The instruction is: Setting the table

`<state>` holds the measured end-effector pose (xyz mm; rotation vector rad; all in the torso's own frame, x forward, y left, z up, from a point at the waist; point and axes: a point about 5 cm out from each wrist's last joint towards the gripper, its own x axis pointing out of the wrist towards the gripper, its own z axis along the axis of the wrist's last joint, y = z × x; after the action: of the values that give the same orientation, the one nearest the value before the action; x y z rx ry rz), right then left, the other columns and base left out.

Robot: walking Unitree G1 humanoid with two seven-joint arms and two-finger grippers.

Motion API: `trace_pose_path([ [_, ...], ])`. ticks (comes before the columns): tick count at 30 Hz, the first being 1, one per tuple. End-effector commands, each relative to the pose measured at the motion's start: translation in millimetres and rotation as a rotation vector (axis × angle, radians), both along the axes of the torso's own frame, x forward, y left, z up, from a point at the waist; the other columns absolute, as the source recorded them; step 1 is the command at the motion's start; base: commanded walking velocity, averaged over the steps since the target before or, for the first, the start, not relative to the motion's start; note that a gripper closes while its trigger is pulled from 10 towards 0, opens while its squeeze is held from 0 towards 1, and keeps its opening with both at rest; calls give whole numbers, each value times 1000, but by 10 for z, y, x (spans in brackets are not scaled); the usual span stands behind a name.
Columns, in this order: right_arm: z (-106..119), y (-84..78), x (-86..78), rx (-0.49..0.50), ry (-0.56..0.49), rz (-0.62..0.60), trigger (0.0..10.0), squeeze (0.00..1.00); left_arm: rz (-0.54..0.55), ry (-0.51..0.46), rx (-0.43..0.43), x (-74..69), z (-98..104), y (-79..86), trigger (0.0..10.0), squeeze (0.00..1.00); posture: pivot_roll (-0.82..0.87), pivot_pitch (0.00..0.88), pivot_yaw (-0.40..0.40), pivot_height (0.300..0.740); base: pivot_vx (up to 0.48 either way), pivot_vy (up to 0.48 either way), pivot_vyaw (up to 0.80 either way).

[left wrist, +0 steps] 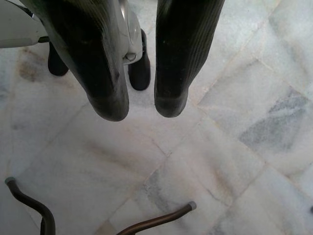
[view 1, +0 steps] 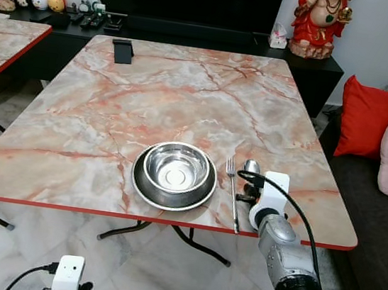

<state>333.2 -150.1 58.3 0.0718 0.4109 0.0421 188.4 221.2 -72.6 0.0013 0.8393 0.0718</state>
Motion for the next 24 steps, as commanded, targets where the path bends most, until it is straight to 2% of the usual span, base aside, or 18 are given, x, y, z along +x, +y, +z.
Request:
trace_pose_path([
  [1, -20, 8, 6, -4, 15, 7, 10000, 0, 14, -9, 0, 9, 11, 21, 10000, 0, 32, 0, -6, 740, 0, 0, 0],
  [7, -41, 23, 4, 4, 22, 19, 10000, 0, 15, -5, 2, -1, 6, 26, 10000, 0, 34, 0, -7, 740, 0, 0, 0],
  [8, -47, 31, 0, 7, 24, 22, 10000, 447, 16, -3, 2, -5, 4, 28, 10000, 0, 34, 0, -7, 740, 0, 0, 0],
  [10, -48, 32, -1, 6, 25, 21, 10000, 447, 15, -3, 2, -6, 3, 28, 10000, 0, 33, 0, -7, 740, 0, 0, 0],
  [11, -53, 31, -1, 5, 25, 20, 10000, 639, 16, -1, 2, -10, 1, 28, 10000, 0, 34, 0, -8, 740, 0, 0, 0],
  [24, -43, 30, 7, -3, 20, 14, 10000, 631, 14, 6, 1, -19, -8, 17, 10000, 0, 32, 0, -7, 740, 0, 0, 0],
])
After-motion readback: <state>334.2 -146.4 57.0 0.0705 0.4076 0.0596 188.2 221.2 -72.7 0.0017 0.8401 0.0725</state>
